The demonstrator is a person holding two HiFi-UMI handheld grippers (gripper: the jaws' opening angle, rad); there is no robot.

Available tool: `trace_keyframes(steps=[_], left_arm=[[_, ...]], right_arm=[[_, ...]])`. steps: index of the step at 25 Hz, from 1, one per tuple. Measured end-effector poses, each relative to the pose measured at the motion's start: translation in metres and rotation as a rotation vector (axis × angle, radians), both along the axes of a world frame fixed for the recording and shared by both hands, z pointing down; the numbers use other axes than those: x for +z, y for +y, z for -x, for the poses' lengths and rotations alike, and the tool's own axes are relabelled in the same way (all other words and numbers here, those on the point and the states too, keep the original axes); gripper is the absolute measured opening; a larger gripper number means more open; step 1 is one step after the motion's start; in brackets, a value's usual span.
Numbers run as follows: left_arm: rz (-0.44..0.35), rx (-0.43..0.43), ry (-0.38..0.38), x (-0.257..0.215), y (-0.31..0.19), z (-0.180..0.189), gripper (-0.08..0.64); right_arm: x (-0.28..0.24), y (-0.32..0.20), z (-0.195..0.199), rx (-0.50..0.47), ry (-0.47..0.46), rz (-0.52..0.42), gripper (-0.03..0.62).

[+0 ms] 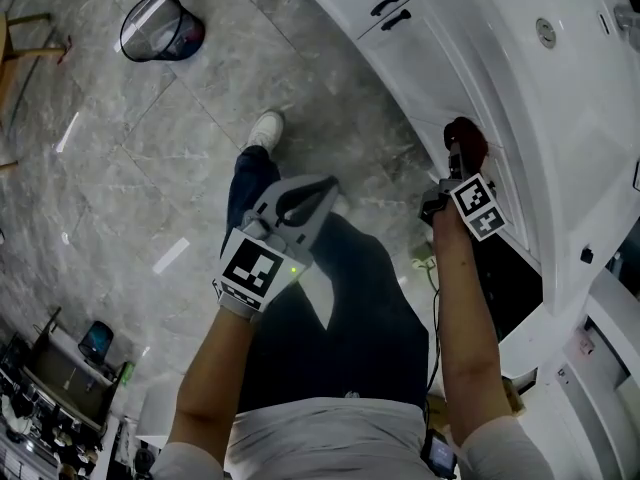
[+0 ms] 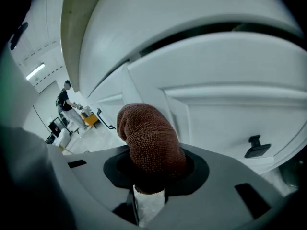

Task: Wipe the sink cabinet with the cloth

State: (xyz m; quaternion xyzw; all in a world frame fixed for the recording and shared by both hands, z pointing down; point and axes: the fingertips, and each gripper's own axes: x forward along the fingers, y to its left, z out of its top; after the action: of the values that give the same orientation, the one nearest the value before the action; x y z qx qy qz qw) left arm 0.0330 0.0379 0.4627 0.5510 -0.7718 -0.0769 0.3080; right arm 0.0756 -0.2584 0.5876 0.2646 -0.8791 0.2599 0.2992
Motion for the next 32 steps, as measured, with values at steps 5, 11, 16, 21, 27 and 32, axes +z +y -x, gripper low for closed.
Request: trace_keyframes(steps=[5, 11, 16, 21, 27, 32], left_arm=[[0.025, 0.007, 0.013, 0.012, 0.002, 0.001, 0.012], [0.044, 0.006, 0.033, 0.022, -0.007, 0.004, 0.012], [0.053, 0.026, 0.020, 0.024, -0.015, 0.003, 0.012], [0.069, 0.024, 0.046, 0.026, -0.012, 0.000, 0.012], [0.093, 0.063, 0.051, 0.033, -0.015, -0.009, 0.012], [0.101, 0.084, 0.048, 0.036, -0.025, -0.014, 0.012]], right_arm=[[0.039, 0.002, 0.003, -0.004, 0.030, 0.022, 0.135], [0.077, 0.001, 0.003, -0.008, 0.055, 0.039, 0.135], [0.106, -0.001, 0.000, -0.012, 0.092, 0.063, 0.135], [0.128, -0.003, -0.002, -0.026, 0.127, 0.064, 0.135], [0.137, -0.005, -0.004, -0.063, 0.132, 0.056, 0.135], [0.137, -0.009, -0.011, -0.089, 0.124, 0.054, 0.132]])
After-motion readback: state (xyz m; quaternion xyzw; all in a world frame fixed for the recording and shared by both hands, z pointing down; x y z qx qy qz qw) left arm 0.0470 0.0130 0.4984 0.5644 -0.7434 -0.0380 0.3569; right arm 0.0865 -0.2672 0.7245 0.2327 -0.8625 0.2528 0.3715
